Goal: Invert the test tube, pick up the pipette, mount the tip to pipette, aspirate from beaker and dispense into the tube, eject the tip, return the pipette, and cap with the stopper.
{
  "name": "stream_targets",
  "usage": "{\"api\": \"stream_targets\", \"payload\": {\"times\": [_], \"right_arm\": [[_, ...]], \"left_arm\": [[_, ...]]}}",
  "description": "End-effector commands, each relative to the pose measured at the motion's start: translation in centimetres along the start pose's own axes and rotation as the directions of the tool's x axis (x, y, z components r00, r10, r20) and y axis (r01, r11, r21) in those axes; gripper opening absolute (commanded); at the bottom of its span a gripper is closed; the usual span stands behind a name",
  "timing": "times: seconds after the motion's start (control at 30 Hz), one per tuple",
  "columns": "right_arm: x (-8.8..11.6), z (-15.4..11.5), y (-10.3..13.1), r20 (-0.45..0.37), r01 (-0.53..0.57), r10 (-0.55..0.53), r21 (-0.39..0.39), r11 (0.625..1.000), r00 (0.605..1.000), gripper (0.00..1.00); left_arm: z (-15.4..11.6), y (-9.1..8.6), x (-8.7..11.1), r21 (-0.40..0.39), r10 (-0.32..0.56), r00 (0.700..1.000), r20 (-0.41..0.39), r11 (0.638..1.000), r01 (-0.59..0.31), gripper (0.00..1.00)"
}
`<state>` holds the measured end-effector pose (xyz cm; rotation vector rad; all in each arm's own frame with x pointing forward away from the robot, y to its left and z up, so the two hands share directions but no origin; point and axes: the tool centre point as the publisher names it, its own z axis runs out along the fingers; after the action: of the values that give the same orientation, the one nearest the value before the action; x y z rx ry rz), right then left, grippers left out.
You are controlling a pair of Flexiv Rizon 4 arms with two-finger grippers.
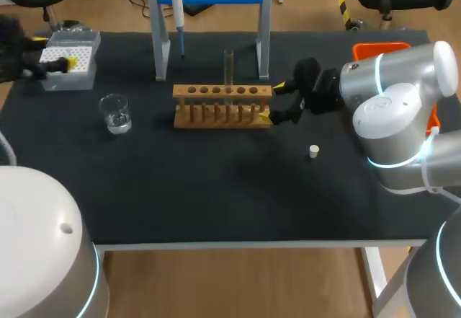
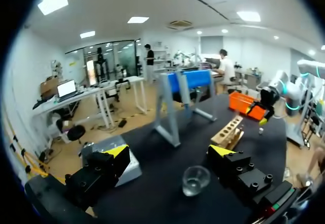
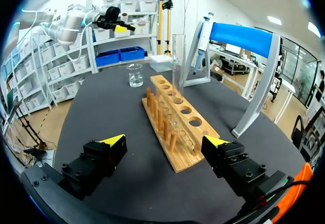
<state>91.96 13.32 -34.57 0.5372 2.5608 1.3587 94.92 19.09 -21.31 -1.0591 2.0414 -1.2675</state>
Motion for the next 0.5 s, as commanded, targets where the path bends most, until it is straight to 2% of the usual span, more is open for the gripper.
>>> {"api": "stream_targets", "payload": {"times": [0.03, 0.3, 0.4, 0.5], "right_arm": [[0.0, -0.1, 0.0, -0.003, 0.0, 0.0, 0.003, 1.0, 1.0, 1.0], [0.0, -0.1, 0.0, -0.003, 0.0, 0.0, 0.003, 1.0, 1.0, 1.0], [0.0, -0.1, 0.0, -0.003, 0.0, 0.0, 0.003, 1.0, 1.0, 1.0], [0.0, -0.1, 0.0, -0.003, 0.0, 0.0, 0.003, 1.0, 1.0, 1.0]], "left_arm": [[-2.2, 1.5, -2.2, 0.003, -0.025, 0.999, 0.027, 1.0, 0.024, 1.0], [-1.9, 3.6, -6.1, -0.01, -0.075, 0.994, 0.076, 0.997, 0.076, 1.0], [-0.9, 4.3, -7.5, -0.032, -0.106, 0.988, 0.11, 0.993, 0.11, 1.0], [0.6, 4.3, -8.3, -0.055, -0.117, 0.983, 0.138, 0.991, 0.126, 1.0]]}}
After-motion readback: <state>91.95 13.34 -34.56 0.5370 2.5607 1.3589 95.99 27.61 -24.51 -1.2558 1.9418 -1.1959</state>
